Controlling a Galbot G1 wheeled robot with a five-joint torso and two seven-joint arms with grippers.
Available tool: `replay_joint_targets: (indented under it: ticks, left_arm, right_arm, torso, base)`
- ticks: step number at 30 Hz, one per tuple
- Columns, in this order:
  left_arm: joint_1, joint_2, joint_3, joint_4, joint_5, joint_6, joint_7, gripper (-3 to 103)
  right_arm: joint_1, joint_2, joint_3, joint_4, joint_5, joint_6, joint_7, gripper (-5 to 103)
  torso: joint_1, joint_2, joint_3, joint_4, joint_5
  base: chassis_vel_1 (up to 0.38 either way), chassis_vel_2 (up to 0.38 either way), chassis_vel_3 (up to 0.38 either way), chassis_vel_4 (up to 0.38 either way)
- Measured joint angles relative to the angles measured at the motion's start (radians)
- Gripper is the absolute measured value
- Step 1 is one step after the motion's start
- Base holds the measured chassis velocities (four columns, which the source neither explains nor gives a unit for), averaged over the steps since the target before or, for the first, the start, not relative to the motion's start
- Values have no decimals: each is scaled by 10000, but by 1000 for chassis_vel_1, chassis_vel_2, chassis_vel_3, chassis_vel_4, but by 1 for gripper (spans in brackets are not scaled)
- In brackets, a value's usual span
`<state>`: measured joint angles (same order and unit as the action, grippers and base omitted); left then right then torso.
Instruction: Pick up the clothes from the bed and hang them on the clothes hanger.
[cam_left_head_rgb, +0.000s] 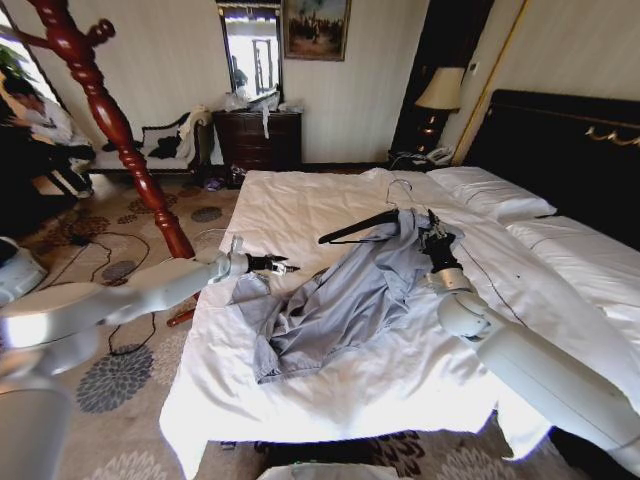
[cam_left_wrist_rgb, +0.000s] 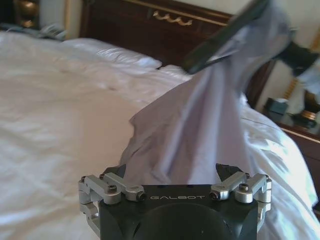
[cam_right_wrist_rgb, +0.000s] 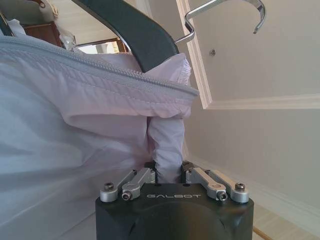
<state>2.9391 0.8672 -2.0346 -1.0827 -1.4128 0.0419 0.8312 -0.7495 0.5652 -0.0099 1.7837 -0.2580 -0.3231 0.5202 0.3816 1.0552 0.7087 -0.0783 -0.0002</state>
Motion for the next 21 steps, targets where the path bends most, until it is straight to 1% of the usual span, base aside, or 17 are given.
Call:
replay_joint_targets:
  ticks: [2,4,5,8,9,10,11,12,13,14,15,16,18,19,21]
  left_arm:
    - [7,-440,-70,-525,277,-267,-14,100]
    - [-2,-835,-19,-1079,360,-364,-189,100]
    - [-2,-835,-19,-1079,360,-364,-189,100]
    - [-45,-1466,-45,-2295,277,-513,-1027,100]
    - [-60,-1667,-210,-2898,123,-542,-1526,100]
    - [-60,-1667,-210,-2898,123,-542,-1526,100]
    - [-78,-1825,-417,-3470,-77,-573,-2030,100]
    - [-84,-1895,-527,-3738,-187,-577,-2277,100]
    - [-92,-2016,-775,-4246,-428,-575,-2700,100]
    - [-123,-2166,-1119,-4804,-688,-495,-3072,100]
    - [-361,-2357,-1398,-5394,-989,-396,-3472,100]
    - [-361,-2357,-1398,-5394,-989,-396,-3472,100]
    - [-897,-2576,-1434,-5957,-1431,-263,-3798,100]
    - [-1459,-2750,-1371,-6290,-1738,-173,-3960,100]
    - [-2435,-3067,-1136,-6682,-2104,-89,-4089,100]
  right_arm:
    - [11,-8,0,1,37,-75,-1,20]
    - [13,-38,0,-2,47,-91,-1,20]
    - [13,-38,0,-2,47,-91,-1,20]
    - [15,-51,0,-96,50,-86,-6,20]
    - [41,-23,-8,-136,48,-79,-10,20]
    - [41,-23,-8,-136,48,-79,-10,20]
    - [90,5,-38,-166,46,-76,-19,20]
    - [130,23,-63,-183,43,-74,-26,20]
    - [196,57,-108,-218,41,-71,-43,20]
    - [283,98,-160,-259,35,-66,-63,20]
    - [367,142,-200,-309,12,-50,-89,20]
    - [367,142,-200,-309,12,-50,-89,20]
    - [429,196,-230,-365,-13,-27,-107,20]
    - [446,228,-239,-405,-29,-22,-116,20]
    - [443,244,-238,-429,-53,-17,-120,20]
  torso:
    - [1,0,0,3,-1]
    - [1,0,1,4,-1]
    - [1,0,1,4,-1]
    - [0,0,0,9,-1]
    - [0,0,1,7,-3]
    - [0,0,1,7,-3]
    - [1,0,0,3,0]
    - [0,0,0,1,4]
    - [0,0,0,1,3]
    - [0,0,0,-2,2]
    - [0,0,1,1,2]
    - [0,0,1,1,2]
    - [0,0,0,6,0]
    - [1,0,0,6,2]
    - [1,0,1,0,4]
  base:
    - [0,0,0,0]
    - [0,0,0,0]
    - [0,0,0,0]
    - [0,0,0,0]
    - [0,0,0,0]
    - [0,0,0,0]
    - [0,0,0,0]
    - [0,0,0,0]
    - [0,0,0,0]
    - [0,0,0,0]
    - [0,0,0,0]
    - [0,0,0,0]
    - [0,0,0,0]
    - [0,0,0,0]
    - [0,0,0,0]
